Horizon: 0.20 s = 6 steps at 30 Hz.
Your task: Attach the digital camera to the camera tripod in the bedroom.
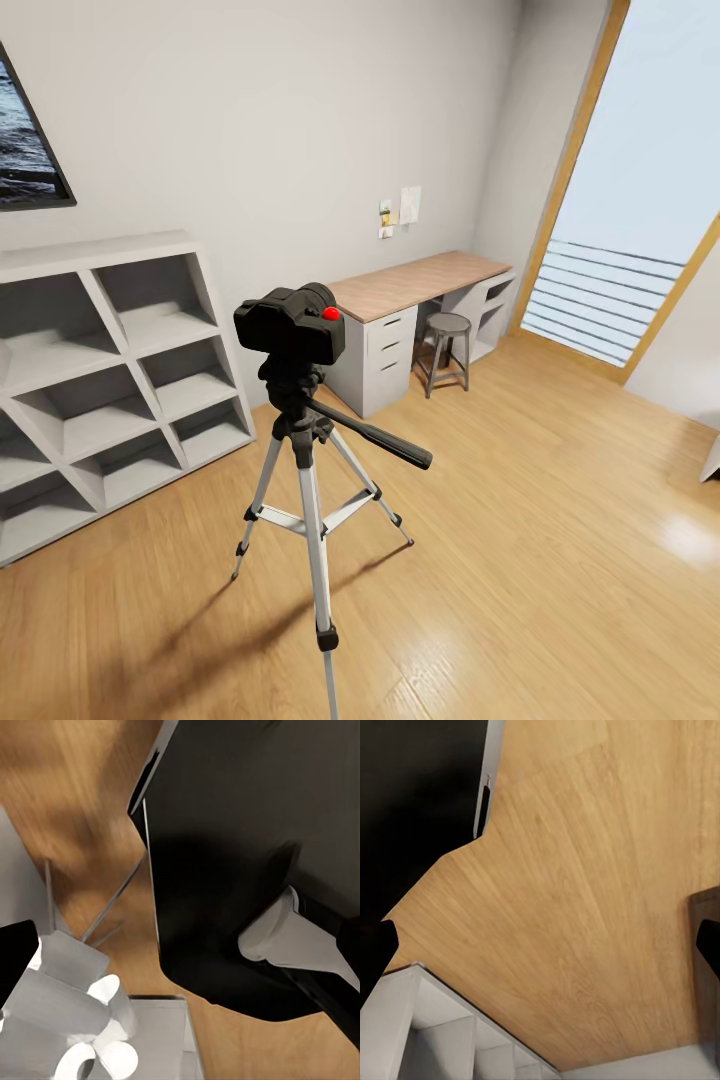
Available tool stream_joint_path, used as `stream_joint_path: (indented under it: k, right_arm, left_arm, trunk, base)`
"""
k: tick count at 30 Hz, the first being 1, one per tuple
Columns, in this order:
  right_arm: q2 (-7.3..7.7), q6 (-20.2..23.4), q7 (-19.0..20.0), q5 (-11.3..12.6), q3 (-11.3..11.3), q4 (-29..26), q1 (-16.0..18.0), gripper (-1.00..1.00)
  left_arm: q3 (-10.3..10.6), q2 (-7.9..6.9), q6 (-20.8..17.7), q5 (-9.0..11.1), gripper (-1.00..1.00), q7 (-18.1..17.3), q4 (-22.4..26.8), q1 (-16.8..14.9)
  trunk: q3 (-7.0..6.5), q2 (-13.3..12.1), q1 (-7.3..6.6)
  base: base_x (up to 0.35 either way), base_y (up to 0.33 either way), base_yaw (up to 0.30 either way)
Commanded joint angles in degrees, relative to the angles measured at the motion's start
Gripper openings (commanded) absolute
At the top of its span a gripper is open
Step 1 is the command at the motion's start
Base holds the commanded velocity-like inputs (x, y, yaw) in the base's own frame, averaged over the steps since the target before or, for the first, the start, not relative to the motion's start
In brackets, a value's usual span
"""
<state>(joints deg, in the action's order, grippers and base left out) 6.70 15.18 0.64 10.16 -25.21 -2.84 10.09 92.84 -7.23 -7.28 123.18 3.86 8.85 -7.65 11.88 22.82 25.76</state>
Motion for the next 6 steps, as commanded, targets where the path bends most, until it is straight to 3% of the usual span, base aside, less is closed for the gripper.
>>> stream_joint_path:
  k: [1,6]
  right_arm:
    - [0.03,0.34,0.07,0.57,-0.52,-0.14,0.01,1.0]
    - [0.0,0.31,0.07,0.62,-0.5,-0.15,0.01,1.0]
  left_arm:
    - [0.14,-0.05,-0.02,0.19,1.0,0.36,0.21,-0.05]
    - [0.14,-0.03,-0.01,0.17,1.0,0.36,0.2,-0.01]
  trunk:
    - [0.1,0.11,0.03]
    - [0.1,0.11,0.03]
  base:
    - [0.0,0.0,0.0]
    - [0.0,0.0,0.0]
